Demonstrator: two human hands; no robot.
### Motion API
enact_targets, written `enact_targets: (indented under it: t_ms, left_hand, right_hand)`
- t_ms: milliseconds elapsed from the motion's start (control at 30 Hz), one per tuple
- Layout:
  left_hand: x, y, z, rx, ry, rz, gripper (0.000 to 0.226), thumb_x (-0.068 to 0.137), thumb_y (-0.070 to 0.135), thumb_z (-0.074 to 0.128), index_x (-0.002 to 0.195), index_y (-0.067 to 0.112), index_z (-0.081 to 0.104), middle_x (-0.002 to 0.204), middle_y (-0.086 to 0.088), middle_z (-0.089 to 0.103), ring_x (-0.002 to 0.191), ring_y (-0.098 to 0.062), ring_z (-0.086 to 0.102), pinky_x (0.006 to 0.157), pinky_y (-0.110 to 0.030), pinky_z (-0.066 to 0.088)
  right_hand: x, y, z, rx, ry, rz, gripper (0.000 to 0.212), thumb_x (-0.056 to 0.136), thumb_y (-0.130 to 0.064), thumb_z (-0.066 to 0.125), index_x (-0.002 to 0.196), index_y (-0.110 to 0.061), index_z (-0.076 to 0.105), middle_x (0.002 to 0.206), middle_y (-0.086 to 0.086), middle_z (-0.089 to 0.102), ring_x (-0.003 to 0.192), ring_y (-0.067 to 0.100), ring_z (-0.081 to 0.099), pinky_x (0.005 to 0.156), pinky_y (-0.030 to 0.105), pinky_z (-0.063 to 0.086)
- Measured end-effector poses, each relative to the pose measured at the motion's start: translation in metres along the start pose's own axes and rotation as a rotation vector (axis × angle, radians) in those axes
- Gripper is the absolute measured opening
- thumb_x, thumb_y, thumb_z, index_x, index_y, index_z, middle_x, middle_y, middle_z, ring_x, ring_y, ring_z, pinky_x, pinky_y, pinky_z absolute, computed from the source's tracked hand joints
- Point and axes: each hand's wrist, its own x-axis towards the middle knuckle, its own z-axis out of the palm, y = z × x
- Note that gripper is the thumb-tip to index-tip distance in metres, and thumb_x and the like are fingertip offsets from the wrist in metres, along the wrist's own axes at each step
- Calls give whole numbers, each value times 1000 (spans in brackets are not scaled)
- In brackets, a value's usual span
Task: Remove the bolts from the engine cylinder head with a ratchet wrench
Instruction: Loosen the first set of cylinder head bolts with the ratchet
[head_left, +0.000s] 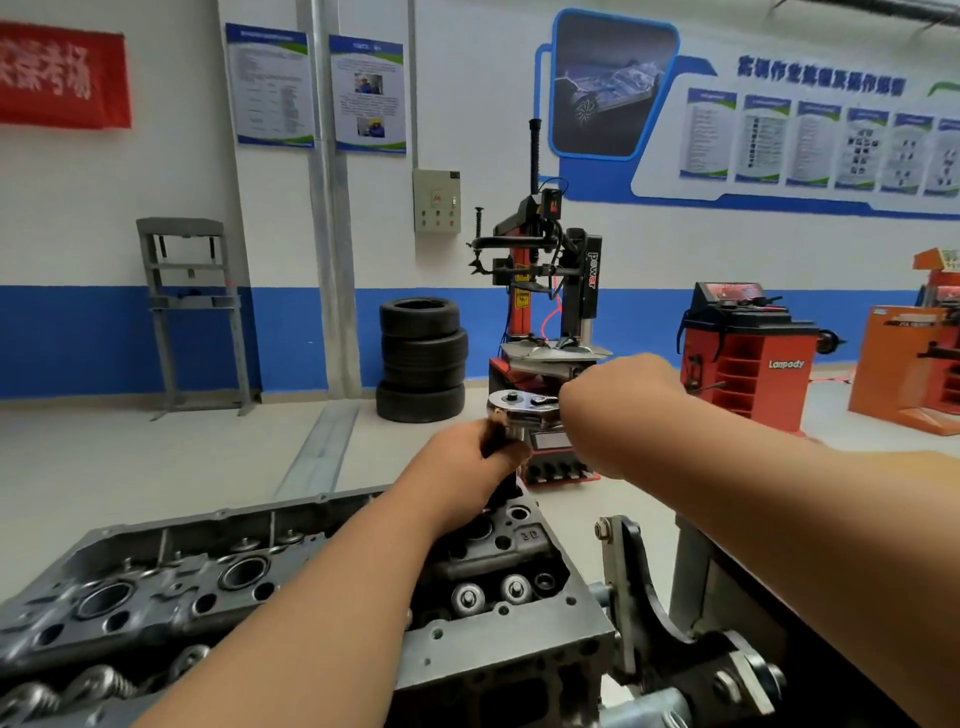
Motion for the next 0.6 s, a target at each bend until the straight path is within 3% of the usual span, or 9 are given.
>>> enact_targets:
  t_ms: [100,167,267,367,433,500,533,600]
  left_hand:
    - [1,-3,-1,2,16,13,6,92,41,60,97,40,62,86,24,61,83,6,57,67,-14,38]
    - [-1,-2,-1,-12,31,25,15,91,37,61,105,37,65,88,22,61,85,1,58,69,-18,40]
    - [-2,-2,1,-11,47,41,13,91,30,60,101,38,64,87,21,62,88,-5,59,72,-23,43]
    - [-1,-2,5,7,54,63,14,93,30,58,93,44,56,86,22,61,83,0,57,67,-16,40]
    - [2,-3,8,18,51,39,10,94,33,56,102,39,57,97,13,65,89,-8,60,71,-23,44]
    - [3,-5,10,19,32,14,18,93,39,56,109,33,55,106,7,67,97,-13,61,79,-29,45]
    - [4,-6,10,11,23,11,18,93,40,56,109,33,52,108,7,66,99,-13,60,79,-28,43]
    - [4,-6,10,-11,10,13,16,93,38,56,107,34,49,110,6,65,101,-12,59,78,-24,40]
  right_hand:
    - [-19,-10,-4,-19,86,-92,28,86,-9,55,67,-16,36,70,0,44,58,18,38,70,33,38]
    - [-28,-20,-1,72,119,-98,26,86,-11,53,69,-14,34,69,0,42,58,18,39,63,32,38]
    - [-33,-29,11,252,169,-41,11,90,-14,50,92,-8,41,80,2,40,70,25,42,59,35,34]
    - [-16,-27,32,282,385,-55,24,90,-22,50,110,-13,41,95,6,51,73,26,42,56,34,28]
    - [3,-15,45,273,540,-132,28,90,-37,48,110,-18,43,99,4,60,72,25,46,56,32,31]
    - [24,-1,57,339,569,-206,37,88,-47,46,117,-24,45,109,0,61,90,23,52,74,34,41]
    - [33,3,61,411,538,-236,41,86,-48,47,121,-26,44,117,-1,59,103,22,50,89,36,37]
    - [52,3,65,551,451,-260,50,83,-44,52,128,-28,40,128,0,51,118,21,40,104,40,28]
